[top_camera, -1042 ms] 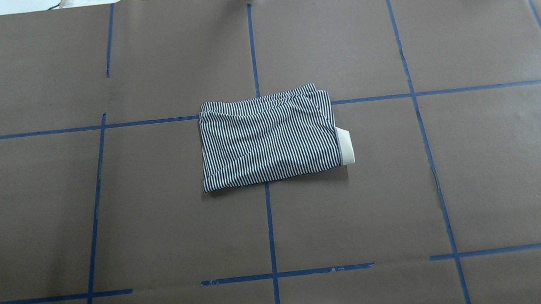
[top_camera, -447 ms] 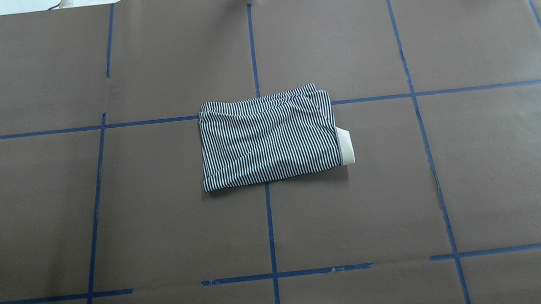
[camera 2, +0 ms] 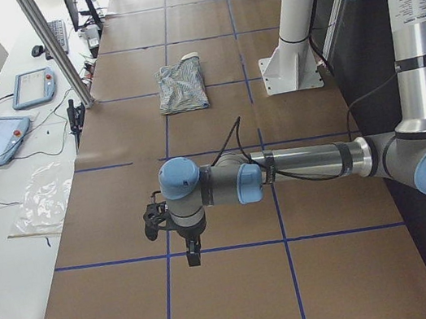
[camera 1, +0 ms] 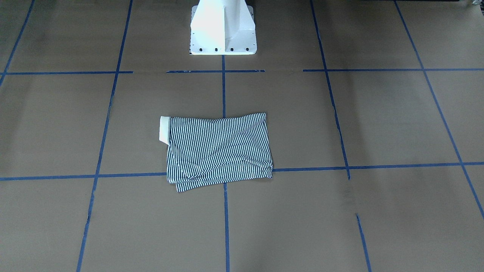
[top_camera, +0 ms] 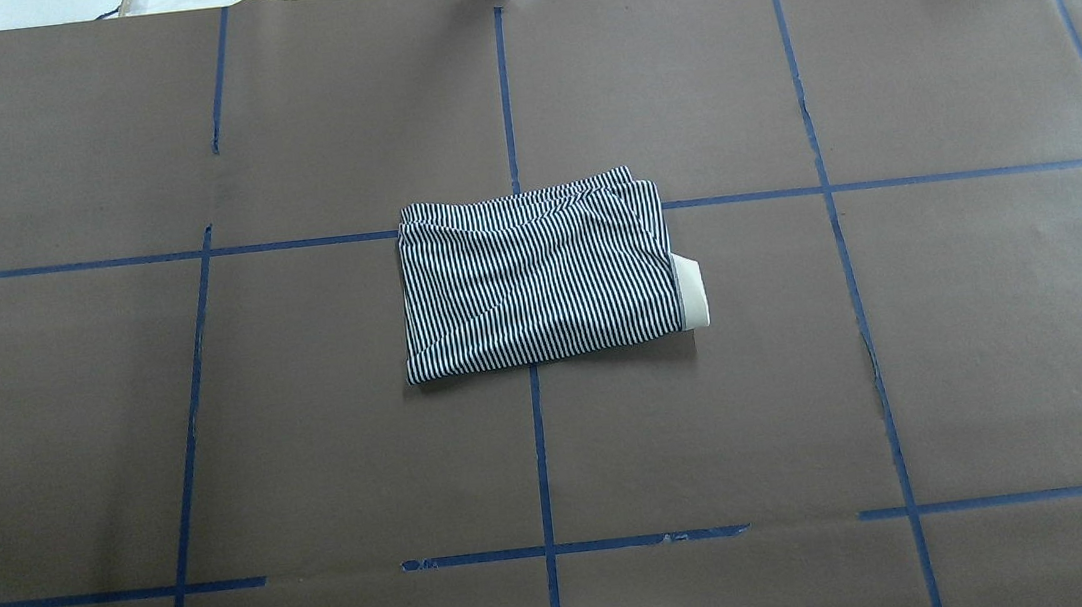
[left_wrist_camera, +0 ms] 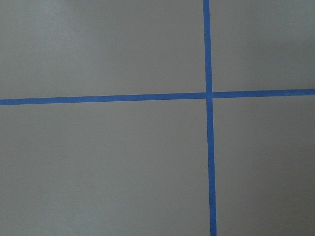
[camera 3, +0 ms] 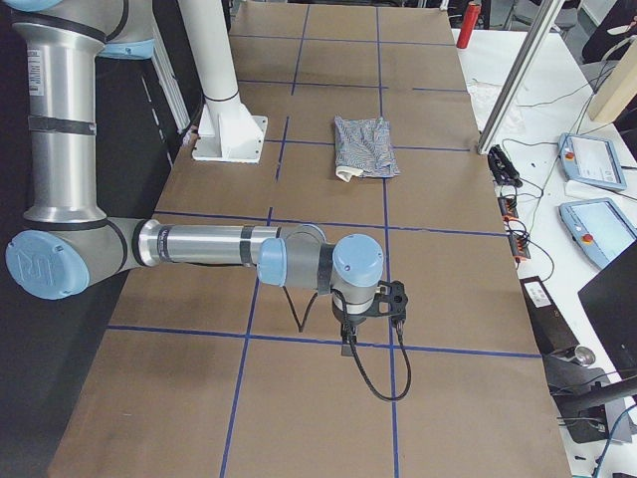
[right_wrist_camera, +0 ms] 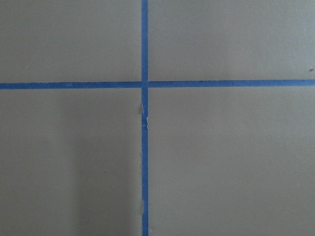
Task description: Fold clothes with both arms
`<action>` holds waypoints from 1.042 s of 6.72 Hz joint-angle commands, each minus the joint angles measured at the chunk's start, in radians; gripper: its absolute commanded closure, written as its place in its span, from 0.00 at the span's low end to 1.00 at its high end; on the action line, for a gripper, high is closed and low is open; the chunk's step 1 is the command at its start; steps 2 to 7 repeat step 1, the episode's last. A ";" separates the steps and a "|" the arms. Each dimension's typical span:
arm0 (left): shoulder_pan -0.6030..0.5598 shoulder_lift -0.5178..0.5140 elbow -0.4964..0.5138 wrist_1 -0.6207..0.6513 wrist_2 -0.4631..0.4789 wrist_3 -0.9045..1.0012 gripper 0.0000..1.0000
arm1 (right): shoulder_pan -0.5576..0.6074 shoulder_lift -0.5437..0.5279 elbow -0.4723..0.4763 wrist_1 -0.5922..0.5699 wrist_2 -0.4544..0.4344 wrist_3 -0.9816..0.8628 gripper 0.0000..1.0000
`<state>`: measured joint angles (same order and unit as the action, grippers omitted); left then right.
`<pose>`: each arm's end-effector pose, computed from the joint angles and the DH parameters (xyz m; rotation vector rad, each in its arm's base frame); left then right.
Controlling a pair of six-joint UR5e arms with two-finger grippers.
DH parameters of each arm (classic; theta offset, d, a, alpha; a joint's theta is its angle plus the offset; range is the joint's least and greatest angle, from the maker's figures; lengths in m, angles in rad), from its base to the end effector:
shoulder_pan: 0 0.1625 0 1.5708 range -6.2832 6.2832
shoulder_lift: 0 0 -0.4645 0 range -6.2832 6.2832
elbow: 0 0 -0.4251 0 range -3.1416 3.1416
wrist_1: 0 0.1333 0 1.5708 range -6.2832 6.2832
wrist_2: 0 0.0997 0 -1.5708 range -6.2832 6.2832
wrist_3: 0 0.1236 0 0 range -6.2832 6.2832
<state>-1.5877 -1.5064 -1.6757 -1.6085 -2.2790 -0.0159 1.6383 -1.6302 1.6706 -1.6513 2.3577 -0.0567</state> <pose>-0.0614 -0.5006 0.6946 0.0753 0.7078 -0.0037 0.0789 -0.4891 0.7002 0.0109 -0.7877 0.0260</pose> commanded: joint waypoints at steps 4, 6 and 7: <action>0.000 0.000 0.001 -0.001 -0.001 0.001 0.00 | 0.000 0.000 -0.005 0.001 0.000 0.000 0.00; 0.000 0.000 0.001 -0.001 -0.001 0.001 0.00 | 0.000 0.000 -0.005 0.001 0.000 0.000 0.00; 0.000 0.000 0.001 -0.001 -0.001 0.001 0.00 | 0.000 0.000 -0.005 0.001 0.000 0.000 0.00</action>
